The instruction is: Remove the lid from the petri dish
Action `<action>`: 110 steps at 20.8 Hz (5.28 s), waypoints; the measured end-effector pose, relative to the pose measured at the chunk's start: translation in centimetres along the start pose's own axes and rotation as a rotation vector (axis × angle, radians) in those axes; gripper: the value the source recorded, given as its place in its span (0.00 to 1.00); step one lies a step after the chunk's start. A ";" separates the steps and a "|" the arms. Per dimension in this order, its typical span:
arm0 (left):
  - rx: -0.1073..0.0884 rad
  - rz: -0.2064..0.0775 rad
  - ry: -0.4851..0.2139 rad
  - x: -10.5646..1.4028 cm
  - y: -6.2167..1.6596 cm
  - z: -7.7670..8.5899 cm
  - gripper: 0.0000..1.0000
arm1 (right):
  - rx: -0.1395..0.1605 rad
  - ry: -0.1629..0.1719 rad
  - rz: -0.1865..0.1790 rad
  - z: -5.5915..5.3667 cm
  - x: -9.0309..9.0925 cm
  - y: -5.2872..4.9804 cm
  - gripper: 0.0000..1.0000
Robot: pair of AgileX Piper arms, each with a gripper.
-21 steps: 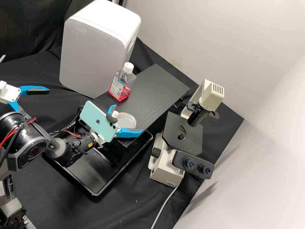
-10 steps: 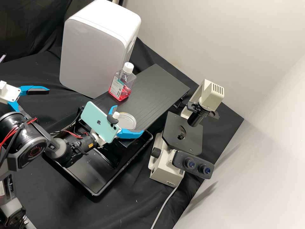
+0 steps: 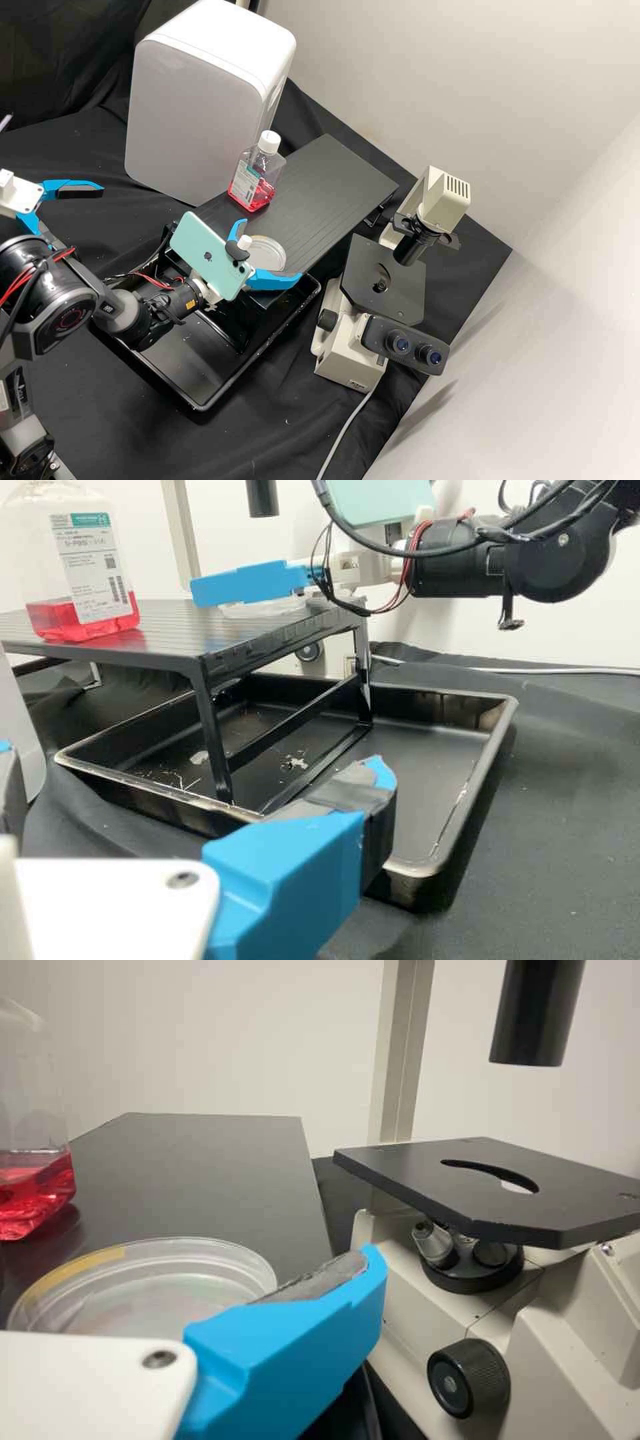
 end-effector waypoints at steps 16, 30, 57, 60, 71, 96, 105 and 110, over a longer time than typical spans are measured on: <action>0.000 0.000 0.000 0.0 0.00 0.0 1.00 | 0.018 0.000 0.000 0.0 0.0 0.0 0.00; 0.000 0.000 0.000 0.0 0.00 0.0 1.00 | 0.027 0.011 0.011 -0.1 0.0 0.1 0.00; 0.000 -0.001 -0.001 0.0 0.00 0.0 1.00 | 0.027 0.011 0.011 -0.1 0.0 0.1 1.00; 0.000 -0.001 -0.001 0.0 0.00 0.0 1.00 | 0.027 0.012 0.012 -0.1 0.0 0.1 1.00; 0.000 -0.001 -0.001 0.0 0.00 0.0 1.00 | 0.027 0.024 0.021 -0.4 -0.1 0.3 1.00; 0.000 -0.001 -0.001 0.0 0.00 0.0 1.00 | 0.006 0.014 -0.016 -0.1 0.1 -0.8 1.00; 0.000 -0.001 -0.001 0.0 0.00 0.0 1.00 | 0.006 0.014 -0.016 -0.1 0.1 -0.8 0.00; 0.000 -0.001 -0.001 0.0 0.00 0.0 1.00 | 0.006 0.014 -0.016 -0.1 0.1 -0.8 0.00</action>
